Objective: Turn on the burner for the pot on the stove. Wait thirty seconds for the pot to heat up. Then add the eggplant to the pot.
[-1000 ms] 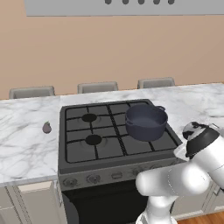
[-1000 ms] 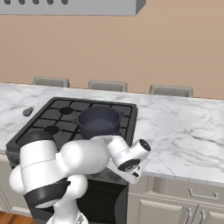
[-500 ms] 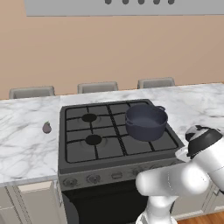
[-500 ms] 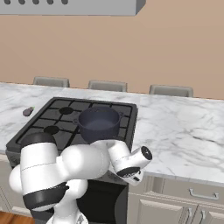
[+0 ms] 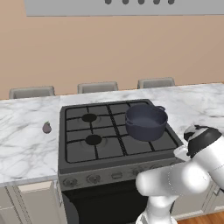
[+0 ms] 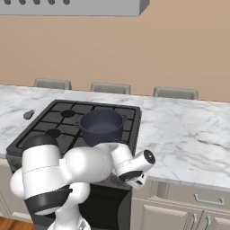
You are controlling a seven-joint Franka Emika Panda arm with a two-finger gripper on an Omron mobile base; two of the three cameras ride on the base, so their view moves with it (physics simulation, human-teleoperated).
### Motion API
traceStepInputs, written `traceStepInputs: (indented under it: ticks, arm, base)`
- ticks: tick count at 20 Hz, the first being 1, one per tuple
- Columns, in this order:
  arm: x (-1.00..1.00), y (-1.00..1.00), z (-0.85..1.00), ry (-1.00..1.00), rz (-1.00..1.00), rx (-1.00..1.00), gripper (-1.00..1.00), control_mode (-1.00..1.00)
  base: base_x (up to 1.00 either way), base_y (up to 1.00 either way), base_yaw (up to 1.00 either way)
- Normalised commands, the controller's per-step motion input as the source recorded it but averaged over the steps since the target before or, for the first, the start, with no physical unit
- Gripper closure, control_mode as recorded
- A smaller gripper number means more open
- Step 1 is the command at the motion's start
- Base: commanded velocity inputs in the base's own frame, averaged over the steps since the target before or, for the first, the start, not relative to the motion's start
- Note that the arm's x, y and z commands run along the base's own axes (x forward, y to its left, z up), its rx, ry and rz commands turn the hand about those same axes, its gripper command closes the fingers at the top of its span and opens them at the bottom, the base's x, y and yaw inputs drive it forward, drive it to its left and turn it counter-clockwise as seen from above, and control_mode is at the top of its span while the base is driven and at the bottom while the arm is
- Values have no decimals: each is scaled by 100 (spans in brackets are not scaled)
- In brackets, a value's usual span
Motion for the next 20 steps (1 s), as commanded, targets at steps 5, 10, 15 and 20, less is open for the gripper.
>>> traceStepInputs:
  ticks: [5,10,15,20]
  arm:
    - [16,0,-3,-3,-5,0,-100,-100]
    - [18,0,-9,-4,-5,0,-100,-100]
    - [13,0,-17,-3,-5,0,-100,-100]
    - [4,0,-24,-1,-5,0,-100,-100]
  base:
    - [0,0,0]
    - [0,0,0]
    - [0,0,0]
    - [0,0,0]
